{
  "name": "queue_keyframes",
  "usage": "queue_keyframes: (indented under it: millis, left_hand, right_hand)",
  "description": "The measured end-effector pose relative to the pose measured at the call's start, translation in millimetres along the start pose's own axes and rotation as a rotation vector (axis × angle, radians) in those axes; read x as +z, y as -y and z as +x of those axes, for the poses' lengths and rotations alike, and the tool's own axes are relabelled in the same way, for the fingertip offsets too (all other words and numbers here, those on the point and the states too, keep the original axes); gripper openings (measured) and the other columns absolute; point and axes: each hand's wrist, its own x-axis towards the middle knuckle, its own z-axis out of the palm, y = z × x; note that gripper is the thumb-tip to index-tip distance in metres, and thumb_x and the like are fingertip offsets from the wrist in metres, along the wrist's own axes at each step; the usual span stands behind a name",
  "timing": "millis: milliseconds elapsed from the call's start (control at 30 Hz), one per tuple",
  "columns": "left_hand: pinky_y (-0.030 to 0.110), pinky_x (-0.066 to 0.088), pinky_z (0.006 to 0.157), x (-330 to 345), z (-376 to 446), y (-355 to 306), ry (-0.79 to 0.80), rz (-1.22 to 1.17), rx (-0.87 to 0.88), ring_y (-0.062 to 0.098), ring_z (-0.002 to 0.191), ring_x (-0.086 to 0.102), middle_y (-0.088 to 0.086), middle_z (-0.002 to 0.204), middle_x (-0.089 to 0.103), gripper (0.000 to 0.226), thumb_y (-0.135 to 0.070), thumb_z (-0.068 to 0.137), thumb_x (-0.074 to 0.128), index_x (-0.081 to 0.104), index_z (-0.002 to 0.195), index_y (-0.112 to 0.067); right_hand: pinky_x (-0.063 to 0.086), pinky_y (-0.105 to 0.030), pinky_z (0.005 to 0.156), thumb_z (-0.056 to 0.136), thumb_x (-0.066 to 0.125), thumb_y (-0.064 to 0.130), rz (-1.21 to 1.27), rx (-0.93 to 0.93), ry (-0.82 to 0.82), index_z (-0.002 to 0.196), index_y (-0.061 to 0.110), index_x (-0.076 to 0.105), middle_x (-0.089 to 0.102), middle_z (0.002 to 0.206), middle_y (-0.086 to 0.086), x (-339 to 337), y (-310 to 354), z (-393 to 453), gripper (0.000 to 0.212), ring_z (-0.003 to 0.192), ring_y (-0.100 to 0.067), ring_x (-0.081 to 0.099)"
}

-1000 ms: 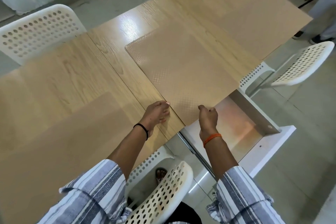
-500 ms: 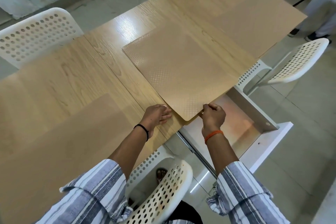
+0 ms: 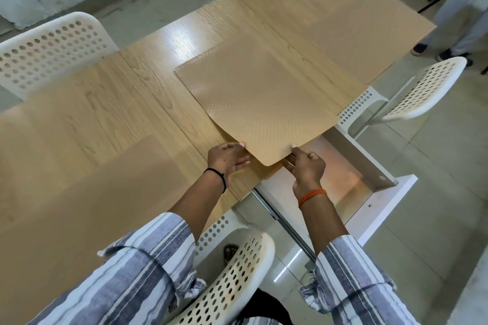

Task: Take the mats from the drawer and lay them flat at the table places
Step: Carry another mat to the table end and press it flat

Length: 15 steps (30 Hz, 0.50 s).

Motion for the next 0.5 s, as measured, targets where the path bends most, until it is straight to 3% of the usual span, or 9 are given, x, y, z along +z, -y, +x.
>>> queue_keyframes:
  millis: [100,200,333,400,500]
  left_hand:
    - [0.028,0.061,0.060,-2.3,-0.7,-5.5,0.042,0.013,0.001,0.020,0.067,0.070,0.015,0.087,0.068,0.008,-0.001,0.086,0.068,0.061,0.090,-0.002]
    - [0.024,0.053,0.053,-12.6,-1.6,-9.5,0.078,0.090,0.035,0.013,0.057,0.065,0.007,0.076,0.065,0.011,0.000,0.083,0.062,0.057,0.082,-0.009]
    - [0.028,0.034,0.056,-40.9,-0.3,-13.2,0.055,0.034,0.076,0.015,0.060,0.044,0.000,0.064,0.047,0.020,-0.001,0.077,0.048,0.046,0.064,-0.015]
    - [0.029,0.032,0.059,-57.0,-0.6,-13.6,0.046,-0.012,0.050,0.016,0.062,0.041,0.000,0.066,0.043,0.020,-0.003,0.074,0.043,0.041,0.061,-0.017]
    - [0.027,0.031,0.059,-77.7,-3.4,-14.1,0.004,-0.035,0.006,0.016,0.060,0.037,-0.001,0.065,0.038,0.028,0.000,0.069,0.035,0.039,0.050,-0.019]
  right_hand:
    - [0.060,-0.038,0.075,0.087,0.069,0.005,0.015,0.012,0.046,0.094,0.011,0.055,0.066,0.109,-0.019,-4.7,1.1,4.2,0.016,0.096,-0.030,0.068]
    - [0.058,-0.041,0.084,0.088,0.070,0.013,0.033,0.045,0.028,0.122,0.010,0.049,0.061,0.117,-0.012,-13.3,10.9,19.8,0.040,0.105,-0.028,0.064]
    - [0.056,-0.047,0.089,0.088,0.068,0.032,-0.035,0.085,-0.028,0.125,0.011,0.056,0.063,0.123,-0.011,-29.2,30.0,46.9,0.044,0.108,-0.029,0.063]
    - [0.055,-0.042,0.083,0.091,0.060,0.042,-0.111,0.100,0.021,0.122,0.016,0.058,0.066,0.119,-0.005,-36.5,38.5,54.5,0.041,0.098,-0.021,0.063]
    - [0.041,-0.028,0.066,0.098,0.044,0.049,-0.362,0.130,0.270,0.119,0.019,0.059,0.069,0.103,0.007,-44.9,50.3,60.0,0.039,0.073,-0.009,0.051]
